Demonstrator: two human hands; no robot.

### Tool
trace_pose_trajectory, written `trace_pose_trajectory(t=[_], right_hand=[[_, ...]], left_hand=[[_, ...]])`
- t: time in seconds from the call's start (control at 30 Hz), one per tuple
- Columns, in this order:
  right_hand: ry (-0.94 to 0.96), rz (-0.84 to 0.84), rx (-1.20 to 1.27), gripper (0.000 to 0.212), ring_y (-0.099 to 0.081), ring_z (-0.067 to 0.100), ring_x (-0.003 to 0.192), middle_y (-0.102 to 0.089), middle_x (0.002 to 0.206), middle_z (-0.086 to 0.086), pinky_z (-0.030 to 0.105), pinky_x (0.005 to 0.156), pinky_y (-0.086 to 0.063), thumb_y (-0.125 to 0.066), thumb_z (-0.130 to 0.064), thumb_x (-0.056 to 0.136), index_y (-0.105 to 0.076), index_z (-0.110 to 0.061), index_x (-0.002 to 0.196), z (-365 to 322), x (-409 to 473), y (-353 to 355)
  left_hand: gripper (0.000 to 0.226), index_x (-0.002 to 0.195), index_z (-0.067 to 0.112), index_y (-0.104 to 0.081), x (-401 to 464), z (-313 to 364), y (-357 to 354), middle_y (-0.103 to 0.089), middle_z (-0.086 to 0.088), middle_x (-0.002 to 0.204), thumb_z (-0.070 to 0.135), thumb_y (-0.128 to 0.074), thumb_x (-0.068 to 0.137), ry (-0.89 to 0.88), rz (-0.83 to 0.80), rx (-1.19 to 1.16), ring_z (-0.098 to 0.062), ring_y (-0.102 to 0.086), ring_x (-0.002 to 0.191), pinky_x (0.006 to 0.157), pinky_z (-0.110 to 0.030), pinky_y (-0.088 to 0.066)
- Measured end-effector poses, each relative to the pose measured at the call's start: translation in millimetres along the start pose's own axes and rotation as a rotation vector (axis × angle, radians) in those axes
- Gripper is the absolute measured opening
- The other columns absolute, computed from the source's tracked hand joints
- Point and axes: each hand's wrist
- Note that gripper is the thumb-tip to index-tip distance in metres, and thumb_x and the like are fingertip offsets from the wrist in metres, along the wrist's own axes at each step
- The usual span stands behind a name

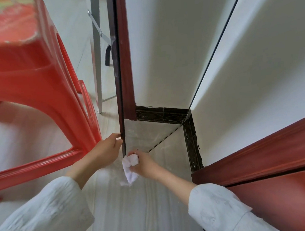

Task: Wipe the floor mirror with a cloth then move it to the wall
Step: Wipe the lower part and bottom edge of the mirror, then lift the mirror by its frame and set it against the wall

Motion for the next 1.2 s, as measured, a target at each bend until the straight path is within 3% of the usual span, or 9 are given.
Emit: trace_pose_trajectory(t=[0.17, 0.3, 0.43, 0.6, 0.77, 0.83, 0.93, 1.07, 1.2], right_hand=[[0.027, -0.067, -0.208, 0.012, -0.047, 0.020, 0.077, -0.052, 0.075, 0.007, 0.025, 0.054, -0.035, -0.049, -0.013, 0.083, -0.052, -0.006, 0.074, -49.4, -29.0, 27.1], [0.066, -0.041, -0.201, 0.026, -0.046, 0.022, 0.068, -0.049, 0.071, 0.009, 0.022, 0.047, -0.032, -0.050, -0.008, 0.084, -0.040, -0.012, 0.060, -91.6, -50.1, 28.8], [0.154, 0.050, -0.051, 0.007, -0.061, 0.026, 0.076, -0.058, 0.080, 0.011, 0.038, 0.068, -0.053, -0.055, -0.016, 0.081, -0.053, -0.010, 0.080, -152.5, -71.8, 33.1], [0.291, 0.301, 0.151, 0.051, -0.062, 0.029, 0.097, -0.059, 0.104, 0.010, 0.040, 0.080, -0.055, -0.059, -0.041, 0.069, -0.050, -0.009, 0.108, -218.4, -89.9, 41.7], [0.554, 0.601, 0.114, 0.023, -0.051, 0.020, 0.091, -0.053, 0.090, 0.001, 0.032, 0.078, -0.043, -0.063, -0.034, 0.074, -0.053, -0.016, 0.085, -303.5, -89.6, 64.8], [0.586, 0.679, 0.031, 0.029, -0.047, 0.023, 0.105, -0.054, 0.105, 0.006, 0.034, 0.089, -0.039, -0.063, -0.032, 0.076, -0.059, -0.013, 0.097, -335.8, -71.3, 66.2], [0.629, 0.627, 0.018, 0.036, -0.052, 0.025, 0.108, -0.056, 0.113, 0.009, 0.024, 0.080, -0.037, -0.062, -0.035, 0.077, -0.060, -0.010, 0.102, -372.5, -32.3, 60.4], [0.676, 0.563, -0.105, 0.040, -0.051, 0.026, 0.115, -0.054, 0.123, 0.009, 0.028, 0.091, -0.038, -0.058, -0.024, 0.087, -0.052, -0.010, 0.124, -403.5, 18.2, 48.9], [0.581, 0.370, -0.302, 0.046, -0.051, 0.030, 0.119, -0.058, 0.127, 0.010, 0.034, 0.096, -0.043, -0.051, -0.023, 0.090, -0.044, -0.018, 0.135, -410.3, 39.3, 42.5]], left_hand=[[0.036, 0.130, 0.011, -0.045, -27.8, 6.2, 32.2, -0.048, -0.011, 0.135, 0.025, -0.031, 0.099, 0.048, -0.121, 0.147, -0.026, -0.046, 0.122, 0.101, -0.032, -0.035], [0.031, 0.110, 0.001, -0.058, -58.2, 17.3, 74.3, -0.061, -0.012, 0.109, 0.017, -0.035, 0.097, -0.049, -0.082, 0.235, -0.020, -0.053, 0.092, 0.084, -0.029, -0.041], [0.024, 0.092, 0.011, -0.065, -92.0, 24.1, 133.1, -0.070, -0.004, 0.081, 0.014, -0.041, 0.092, -0.134, 0.313, 0.168, -0.023, -0.064, 0.078, 0.076, -0.029, -0.049], [0.024, 0.087, 0.012, -0.064, -127.4, 29.2, 192.0, -0.066, -0.003, 0.077, 0.012, -0.041, 0.091, -0.264, 0.798, 0.164, -0.025, -0.059, 0.071, 0.068, -0.035, -0.048], [0.024, 0.094, 0.007, -0.061, -137.3, 11.7, 249.9, -0.061, -0.010, 0.097, 0.015, -0.039, 0.093, -0.277, 1.079, 0.261, -0.030, -0.054, 0.089, 0.072, -0.038, -0.041], [0.026, 0.109, 0.012, -0.057, -131.5, -2.1, 269.9, -0.056, -0.012, 0.116, 0.018, -0.036, 0.094, -0.166, 1.046, 0.323, -0.034, -0.048, 0.110, 0.086, -0.045, -0.039], [0.040, 0.134, 0.021, -0.035, -113.1, -25.1, 298.3, -0.038, -0.010, 0.141, 0.029, -0.029, 0.096, 0.045, 0.872, 0.387, -0.032, -0.033, 0.129, 0.101, -0.050, -0.030], [0.044, 0.140, 0.024, -0.025, -88.9, -46.1, 330.4, -0.025, -0.004, 0.150, 0.035, -0.027, 0.097, 0.097, 0.792, 0.336, -0.026, -0.025, 0.137, 0.108, -0.047, -0.026], [0.051, 0.144, 0.024, -0.014, -85.7, -53.1, 345.6, -0.002, -0.006, 0.155, 0.034, -0.030, 0.097, 0.199, 0.513, 0.361, -0.028, -0.009, 0.142, 0.114, -0.047, -0.017]])
Point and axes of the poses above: each hand's wrist, its own x-axis towards the middle knuckle, its own y-axis out of the back of the hand, z = x × y
